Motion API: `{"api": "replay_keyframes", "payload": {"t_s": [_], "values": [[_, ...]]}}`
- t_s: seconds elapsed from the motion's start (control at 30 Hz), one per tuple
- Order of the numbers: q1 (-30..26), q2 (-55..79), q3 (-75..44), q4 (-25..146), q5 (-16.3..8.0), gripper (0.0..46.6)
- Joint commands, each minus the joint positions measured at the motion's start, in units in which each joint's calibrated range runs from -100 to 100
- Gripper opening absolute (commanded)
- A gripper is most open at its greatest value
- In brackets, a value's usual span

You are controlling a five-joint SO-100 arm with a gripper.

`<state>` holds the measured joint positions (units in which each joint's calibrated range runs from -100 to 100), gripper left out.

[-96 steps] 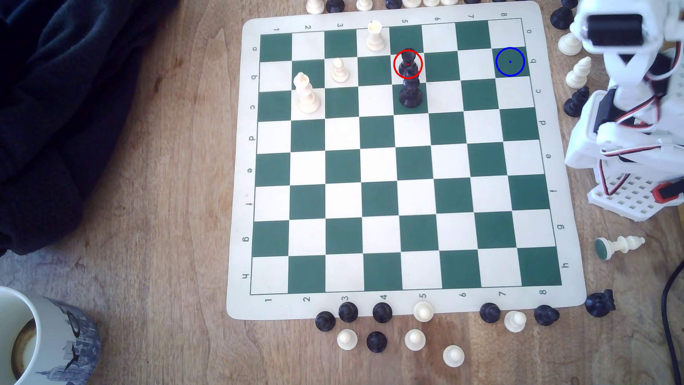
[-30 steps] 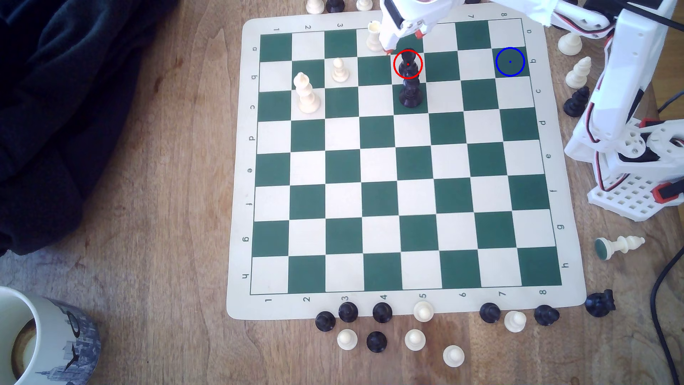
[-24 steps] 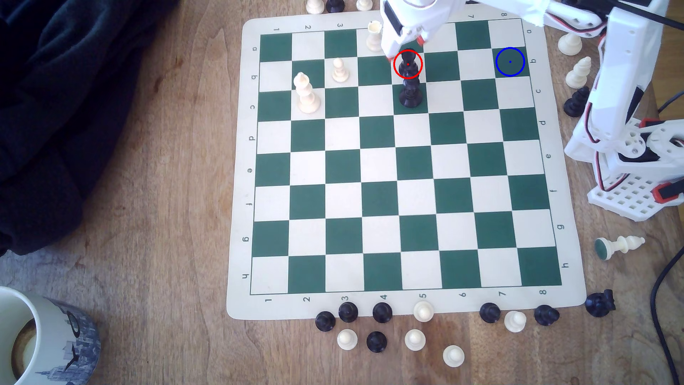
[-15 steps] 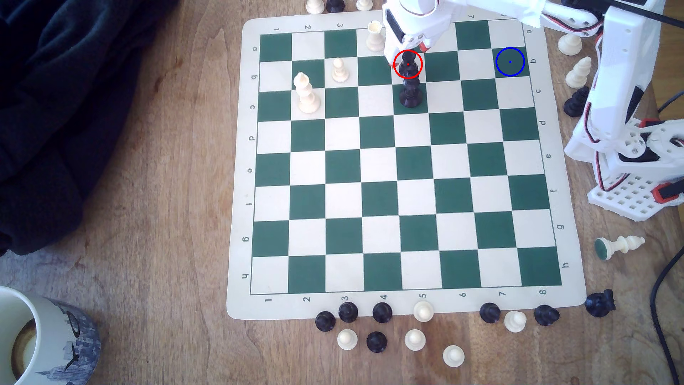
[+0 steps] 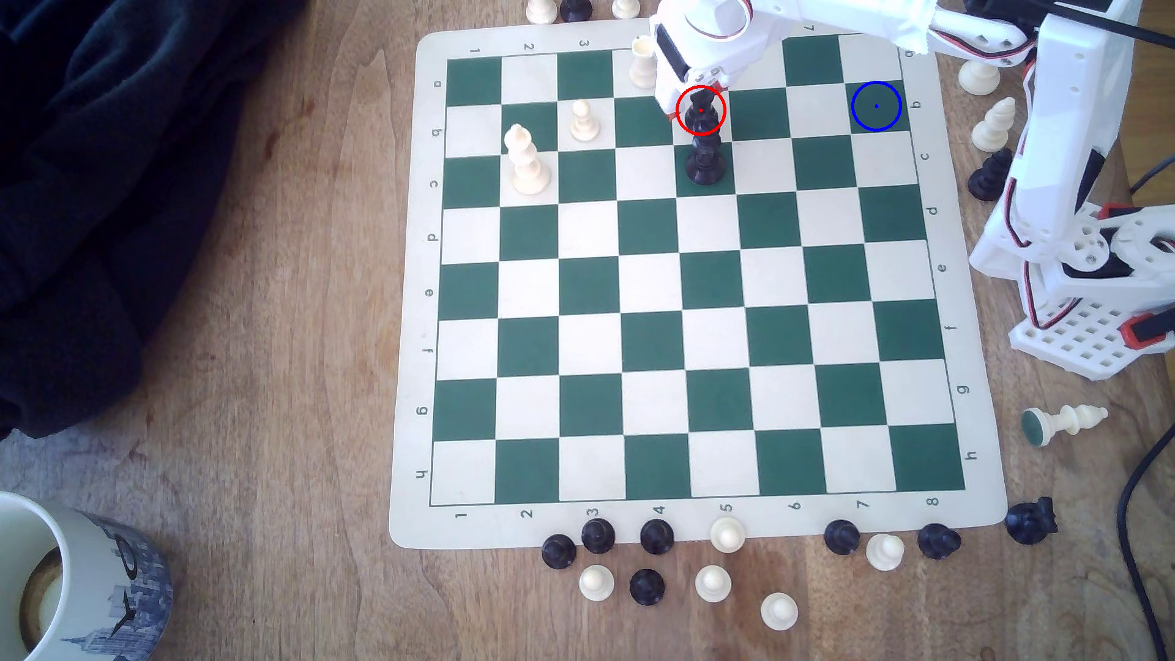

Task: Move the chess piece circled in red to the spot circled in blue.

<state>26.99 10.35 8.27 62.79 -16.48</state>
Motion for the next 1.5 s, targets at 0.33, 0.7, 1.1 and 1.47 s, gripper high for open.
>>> {"api": "replay_keyframes", "payload": {"t_s": [0.33,0.7,1.1,1.47], "values": [[-0.91,-3.30,-1.47,-0.46,0.15,5.1],[1.28,-11.71,-10.35,9.45,1.32,4.6],[5.20,-28.17,-2.92,17.64,1.81,3.1],[13.25,-40.57,17.93,13.13,3.22,2.8]]}}
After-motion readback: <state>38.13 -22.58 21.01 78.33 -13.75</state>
